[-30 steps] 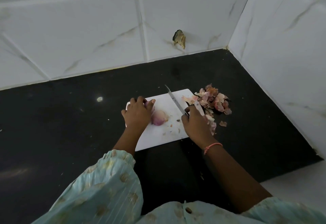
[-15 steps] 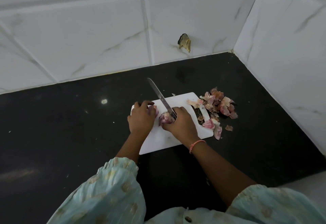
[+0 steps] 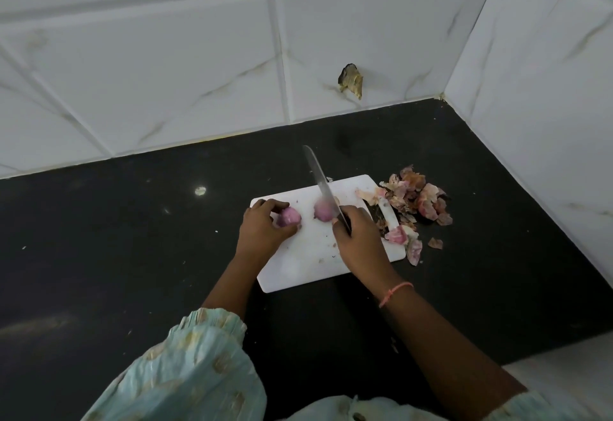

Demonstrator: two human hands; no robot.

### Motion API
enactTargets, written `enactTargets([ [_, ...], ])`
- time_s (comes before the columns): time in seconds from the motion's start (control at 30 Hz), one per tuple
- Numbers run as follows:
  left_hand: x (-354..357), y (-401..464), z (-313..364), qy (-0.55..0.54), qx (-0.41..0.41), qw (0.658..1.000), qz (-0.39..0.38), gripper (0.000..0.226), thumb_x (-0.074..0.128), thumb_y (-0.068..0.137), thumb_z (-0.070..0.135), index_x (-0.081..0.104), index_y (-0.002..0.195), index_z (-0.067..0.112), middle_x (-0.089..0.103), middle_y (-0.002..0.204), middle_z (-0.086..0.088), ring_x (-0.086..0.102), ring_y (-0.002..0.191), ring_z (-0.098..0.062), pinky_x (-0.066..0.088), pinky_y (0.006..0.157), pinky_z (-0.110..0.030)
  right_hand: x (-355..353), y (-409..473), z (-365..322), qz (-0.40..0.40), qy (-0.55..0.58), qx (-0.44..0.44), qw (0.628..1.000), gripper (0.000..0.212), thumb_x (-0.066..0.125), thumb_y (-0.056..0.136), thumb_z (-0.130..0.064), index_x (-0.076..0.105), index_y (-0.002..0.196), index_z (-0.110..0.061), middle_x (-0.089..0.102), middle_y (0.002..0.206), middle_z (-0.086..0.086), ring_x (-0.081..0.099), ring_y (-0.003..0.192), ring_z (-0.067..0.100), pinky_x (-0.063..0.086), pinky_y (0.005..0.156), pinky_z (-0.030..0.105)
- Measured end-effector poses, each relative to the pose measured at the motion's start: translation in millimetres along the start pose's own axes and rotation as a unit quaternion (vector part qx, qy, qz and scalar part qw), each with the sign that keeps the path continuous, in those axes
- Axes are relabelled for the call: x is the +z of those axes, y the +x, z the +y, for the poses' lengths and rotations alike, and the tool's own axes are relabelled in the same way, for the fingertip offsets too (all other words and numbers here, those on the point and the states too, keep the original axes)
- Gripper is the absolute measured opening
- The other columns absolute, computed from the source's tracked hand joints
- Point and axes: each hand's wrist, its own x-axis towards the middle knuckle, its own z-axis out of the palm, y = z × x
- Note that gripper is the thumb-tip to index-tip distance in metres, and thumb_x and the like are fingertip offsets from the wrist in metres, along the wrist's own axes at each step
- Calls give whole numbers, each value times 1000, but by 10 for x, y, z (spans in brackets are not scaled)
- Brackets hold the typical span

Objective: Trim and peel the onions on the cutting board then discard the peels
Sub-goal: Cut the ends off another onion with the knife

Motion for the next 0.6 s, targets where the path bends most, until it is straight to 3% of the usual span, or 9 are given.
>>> enactTargets([
  [0.13, -33, 20, 68, -5, -17, 1000, -12, 43, 88, 74, 26, 70, 112, 20, 53, 114, 8, 55, 82, -4, 38, 62, -7, 50, -207, -103, -58, -2, -43, 997, 29, 47, 102, -23, 53, 130, -18, 62, 89, -1, 57, 74, 7, 41, 61, 12],
  [0.23, -43, 30, 78, -3, -20, 1000, -19, 41, 88, 75, 21, 70, 112, 17, 53, 107, 10, 54, 78, -3, 38, 59, -7, 118, -185, -145, -92, -57, -24, 994, 25, 43, 103, -27, 54, 123, -18, 65, 85, 4, 62, 76, 16, 53, 67, 34],
  [0.3, -48, 29, 85, -7, -20, 1000, -21, 41, 87, 75, 20, 70, 112, 16, 53, 103, 11, 54, 78, -3, 39, 60, -7, 154, -157, -153, -95, -79, -5, 992, 23, 43, 103, -28, 54, 119, -16, 66, 89, 6, 64, 80, 20, 56, 72, 40],
  [0.47, -50, 39, 71, -19, -14, 1000, -21, 40, 89, 73, 17, 71, 108, 13, 56, 103, 8, 57, 77, -5, 41, 61, -6, 182, -121, -166, -99, -100, 24, 990, 22, 44, 102, -28, 57, 106, -11, 65, 94, 8, 63, 87, 23, 53, 74, 37],
  [0.6, -46, 51, 67, -22, -16, 999, -25, 39, 89, 73, 17, 71, 107, 13, 57, 102, 8, 58, 77, -6, 40, 62, -6, 238, -91, -195, -118, -147, 45, 981, 31, 39, 103, -33, 57, 109, -9, 65, 98, 9, 63, 90, 23, 52, 76, 36],
])
